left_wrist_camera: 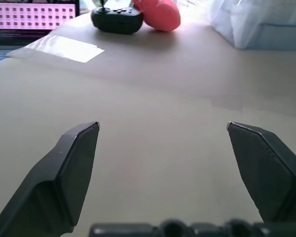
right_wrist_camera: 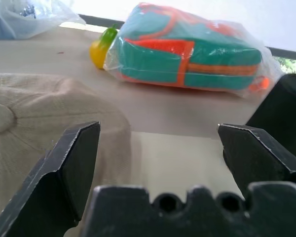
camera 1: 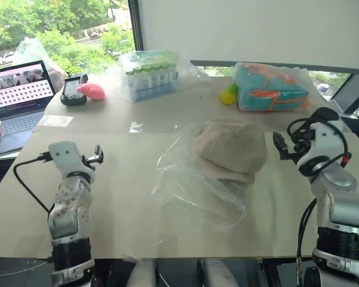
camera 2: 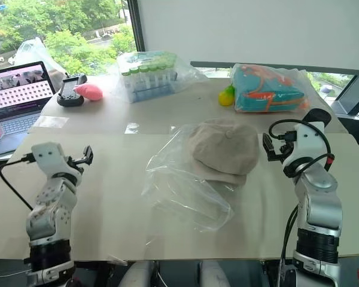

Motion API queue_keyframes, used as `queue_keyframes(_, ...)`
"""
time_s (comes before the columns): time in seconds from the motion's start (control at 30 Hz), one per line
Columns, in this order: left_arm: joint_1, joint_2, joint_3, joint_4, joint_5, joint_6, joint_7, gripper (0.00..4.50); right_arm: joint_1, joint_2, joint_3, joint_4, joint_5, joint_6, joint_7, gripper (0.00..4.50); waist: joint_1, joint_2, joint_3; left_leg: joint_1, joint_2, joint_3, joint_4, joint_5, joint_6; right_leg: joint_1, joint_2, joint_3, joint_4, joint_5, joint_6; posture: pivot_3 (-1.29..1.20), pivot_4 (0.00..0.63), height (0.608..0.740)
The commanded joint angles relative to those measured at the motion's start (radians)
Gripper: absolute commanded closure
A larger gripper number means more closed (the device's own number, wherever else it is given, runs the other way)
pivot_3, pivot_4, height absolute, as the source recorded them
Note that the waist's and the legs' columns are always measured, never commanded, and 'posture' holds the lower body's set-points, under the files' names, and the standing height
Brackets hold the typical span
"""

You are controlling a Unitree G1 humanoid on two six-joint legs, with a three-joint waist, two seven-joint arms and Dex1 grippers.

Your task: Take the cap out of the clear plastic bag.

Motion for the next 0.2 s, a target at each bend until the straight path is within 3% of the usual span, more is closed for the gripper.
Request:
queue_keyframes(0.03, 0.016, 0.004, 0.008, -0.037, -0.001, -0.049, -0.002, 0.04, -0.027, -0.031, -0.018, 0.073, -0.004, -0.097, -0.004, 0.00, -0.001, 0.000, 0.000, 0.000, 0.000, 0.000, 0.000, 0.000, 0.000, 0.000, 0.000, 0.000, 0.000, 0.000, 0.000, 0.00, 0.150, 0.740)
queue_keyframes(0.2, 0.036, -0.008, 0.012, -0.079, -0.014, -0.042, 0.013, 0.04, -0.058, -0.085, -0.020, 0.232, -0.011, -0.187, 0.017, 0.00, -0.004, 0.000, 0.000, 0.000, 0.000, 0.000, 0.000, 0.001, 0.000, 0.000, 0.001, 0.001, 0.000, 0.000, 0.000, 0.00, 0.150, 0.740)
